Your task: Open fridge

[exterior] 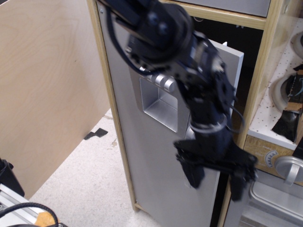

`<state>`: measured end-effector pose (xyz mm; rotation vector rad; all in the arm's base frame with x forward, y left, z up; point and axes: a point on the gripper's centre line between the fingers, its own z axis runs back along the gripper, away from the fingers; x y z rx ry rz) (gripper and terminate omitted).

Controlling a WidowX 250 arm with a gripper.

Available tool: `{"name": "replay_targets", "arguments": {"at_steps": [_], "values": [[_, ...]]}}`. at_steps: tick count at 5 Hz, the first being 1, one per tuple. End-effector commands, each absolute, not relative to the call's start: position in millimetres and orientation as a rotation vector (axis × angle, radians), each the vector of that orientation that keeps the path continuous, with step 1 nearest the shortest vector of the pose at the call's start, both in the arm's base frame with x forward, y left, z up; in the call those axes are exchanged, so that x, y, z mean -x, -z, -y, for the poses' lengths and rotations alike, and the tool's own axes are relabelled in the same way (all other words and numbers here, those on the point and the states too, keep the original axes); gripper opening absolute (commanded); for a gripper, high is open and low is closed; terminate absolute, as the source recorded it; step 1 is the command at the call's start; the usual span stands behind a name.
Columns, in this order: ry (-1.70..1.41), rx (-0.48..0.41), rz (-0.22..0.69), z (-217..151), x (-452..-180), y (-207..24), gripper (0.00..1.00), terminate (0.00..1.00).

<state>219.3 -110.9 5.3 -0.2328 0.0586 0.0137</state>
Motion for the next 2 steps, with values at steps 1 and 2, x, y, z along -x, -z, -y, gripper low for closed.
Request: {"name": "replay_targets", "arguments": {"at_steps": [1, 2], "values": [[0.183, 0.205, 0.000, 153.9, -257.0, -22.7, 1.00, 0.00], [0.304, 0.197, -0.006, 166.3, -276.7, -34.3, 1.00, 0.00]]}}
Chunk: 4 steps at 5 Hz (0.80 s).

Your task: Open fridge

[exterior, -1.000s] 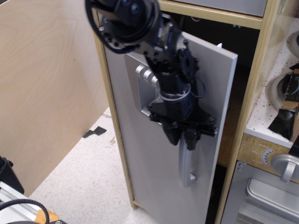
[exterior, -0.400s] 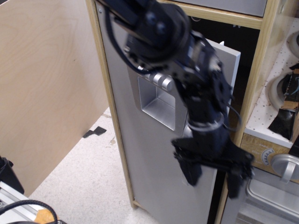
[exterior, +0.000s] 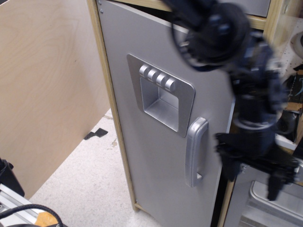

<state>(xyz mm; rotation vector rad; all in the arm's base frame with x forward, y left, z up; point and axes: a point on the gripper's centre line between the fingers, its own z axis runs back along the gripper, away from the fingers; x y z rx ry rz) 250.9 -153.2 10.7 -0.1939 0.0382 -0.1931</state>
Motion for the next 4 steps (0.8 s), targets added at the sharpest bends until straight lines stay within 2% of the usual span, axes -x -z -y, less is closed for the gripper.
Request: {"name": "replay_targets", "arguments": {"at_steps": [1, 2, 3, 4], "values": [[0.345, 0.191, 0.005, 173.3, -296.1, -38.9, 1.00, 0.00], [0.371, 0.157, 0.040, 157.7, -315.9, -44.4, 1.00, 0.00], [0.336, 0.134, 0.115, 133.6, -325.5, -44.1, 1.00, 0.00], [0.238, 0.078, 0.209, 120.9, -323.4, -42.6, 1.00, 0.00]]}}
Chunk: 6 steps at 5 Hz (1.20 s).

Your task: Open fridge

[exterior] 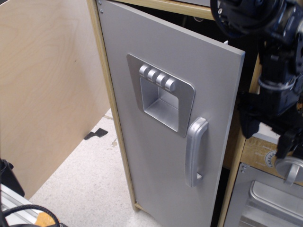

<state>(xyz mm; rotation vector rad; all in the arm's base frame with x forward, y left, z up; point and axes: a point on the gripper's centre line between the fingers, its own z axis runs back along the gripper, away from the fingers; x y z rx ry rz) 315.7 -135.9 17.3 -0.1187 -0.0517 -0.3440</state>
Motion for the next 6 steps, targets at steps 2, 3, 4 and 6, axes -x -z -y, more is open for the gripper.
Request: {"name": "replay_targets", "arguments": {"at_steps": [2, 3, 4, 6], "values": [[0.148, 0.048, 0.216, 111.5, -305.5, -37.5, 1.00, 0.00], [0.101, 0.035, 0.167, 107.8, -275.7, -44.4, 1.00, 0.00], [0.067, 0.042, 0.106, 105.4, -246.4, -53.3, 1.00, 0.00], [0.082, 0.037, 0.052, 76.7, -208.5, -50.9, 1.00, 0.00]]}}
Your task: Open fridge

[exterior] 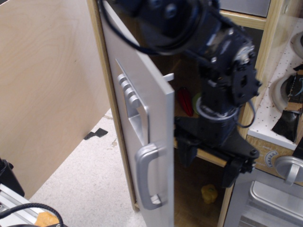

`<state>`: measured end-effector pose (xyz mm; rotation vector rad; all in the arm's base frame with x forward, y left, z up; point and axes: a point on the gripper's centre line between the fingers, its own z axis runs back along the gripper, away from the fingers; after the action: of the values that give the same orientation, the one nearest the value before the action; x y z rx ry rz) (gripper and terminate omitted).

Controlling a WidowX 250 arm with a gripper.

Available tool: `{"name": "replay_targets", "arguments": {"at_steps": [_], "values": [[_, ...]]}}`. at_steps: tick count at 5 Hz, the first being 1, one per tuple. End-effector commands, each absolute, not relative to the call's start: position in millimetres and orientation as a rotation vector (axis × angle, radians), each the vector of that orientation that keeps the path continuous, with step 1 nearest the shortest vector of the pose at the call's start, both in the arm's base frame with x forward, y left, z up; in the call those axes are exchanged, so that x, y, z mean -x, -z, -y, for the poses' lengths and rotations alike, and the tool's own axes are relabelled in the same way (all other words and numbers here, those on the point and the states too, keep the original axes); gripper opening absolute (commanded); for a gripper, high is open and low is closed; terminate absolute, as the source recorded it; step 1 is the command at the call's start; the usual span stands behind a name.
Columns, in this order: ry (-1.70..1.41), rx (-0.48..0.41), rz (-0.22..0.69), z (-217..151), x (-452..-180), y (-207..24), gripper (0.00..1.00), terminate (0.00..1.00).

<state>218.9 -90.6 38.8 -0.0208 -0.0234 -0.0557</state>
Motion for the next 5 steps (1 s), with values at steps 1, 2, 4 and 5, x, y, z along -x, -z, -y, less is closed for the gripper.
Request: {"name": "replay_targets", "arguments": {"at_steps": [1, 2, 4, 5], "values": [[0.091, 0.070, 0.049, 54.2, -196.9, -42.1, 1.00, 0.00], [0.070, 0.069, 0.055, 35.1, -188.6, -37.6, 1.00, 0.00], [0.064, 0.043, 0.086, -0.9, -187.3, -31.3, 1.00, 0.00], [0.044, 0.024, 0.079, -13.1, -199.2, -37.0, 1.00, 0.00]]}}
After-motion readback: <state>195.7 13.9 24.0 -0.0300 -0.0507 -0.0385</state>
